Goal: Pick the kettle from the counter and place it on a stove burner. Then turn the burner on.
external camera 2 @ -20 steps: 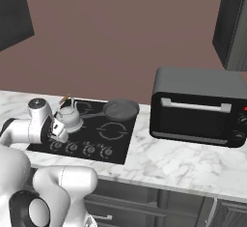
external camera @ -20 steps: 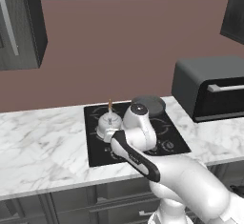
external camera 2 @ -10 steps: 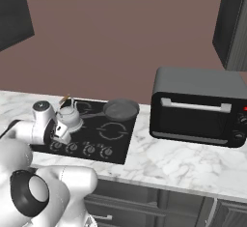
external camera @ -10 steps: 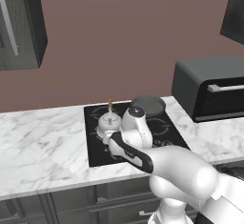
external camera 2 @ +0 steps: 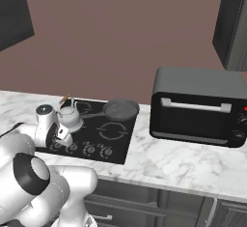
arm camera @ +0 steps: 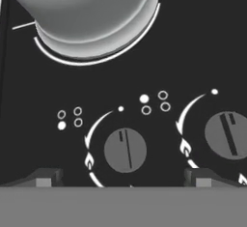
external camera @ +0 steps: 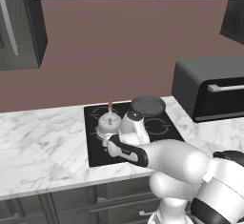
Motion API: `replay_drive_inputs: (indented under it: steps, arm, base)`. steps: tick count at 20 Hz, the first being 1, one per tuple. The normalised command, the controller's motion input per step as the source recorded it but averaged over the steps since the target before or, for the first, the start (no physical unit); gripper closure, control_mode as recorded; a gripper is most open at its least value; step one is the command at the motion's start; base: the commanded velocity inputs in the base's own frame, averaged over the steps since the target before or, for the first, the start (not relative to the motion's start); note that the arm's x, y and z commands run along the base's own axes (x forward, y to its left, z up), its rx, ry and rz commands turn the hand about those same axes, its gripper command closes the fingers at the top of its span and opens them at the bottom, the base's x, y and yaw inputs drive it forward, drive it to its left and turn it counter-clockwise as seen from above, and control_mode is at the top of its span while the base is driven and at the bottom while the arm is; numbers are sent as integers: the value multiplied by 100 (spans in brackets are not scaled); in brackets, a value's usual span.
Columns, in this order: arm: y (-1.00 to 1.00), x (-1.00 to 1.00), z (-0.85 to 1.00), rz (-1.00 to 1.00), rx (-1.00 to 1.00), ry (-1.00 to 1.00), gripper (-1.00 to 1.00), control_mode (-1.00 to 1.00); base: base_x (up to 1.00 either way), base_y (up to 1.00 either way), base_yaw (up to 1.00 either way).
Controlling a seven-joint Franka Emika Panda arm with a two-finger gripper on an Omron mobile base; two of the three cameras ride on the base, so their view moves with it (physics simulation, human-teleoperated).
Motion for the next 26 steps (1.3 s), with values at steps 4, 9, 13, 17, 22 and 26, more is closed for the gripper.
replay_drive_inputs:
  steps: [4,9,13,17,22,26]
  arm:
    - [0,10,-22,0,0,0,-100,-100]
    - [2,14,-22,0,0,0,-100,-100]
    - [5,16,-24,0,0,0,-100,-100]
    - [7,18,-24,0,0,0,-100,-100]
    - [6,13,-25,0,0,1,-100,-100]
    - [0,-2,-31,0,0,3,-100,-100]
  base:
    - [0,0,0]
    - [0,0,0]
    - [0,0,0]
    - [0,0,0]
    - [0,0,0]
    - [0,0,0]
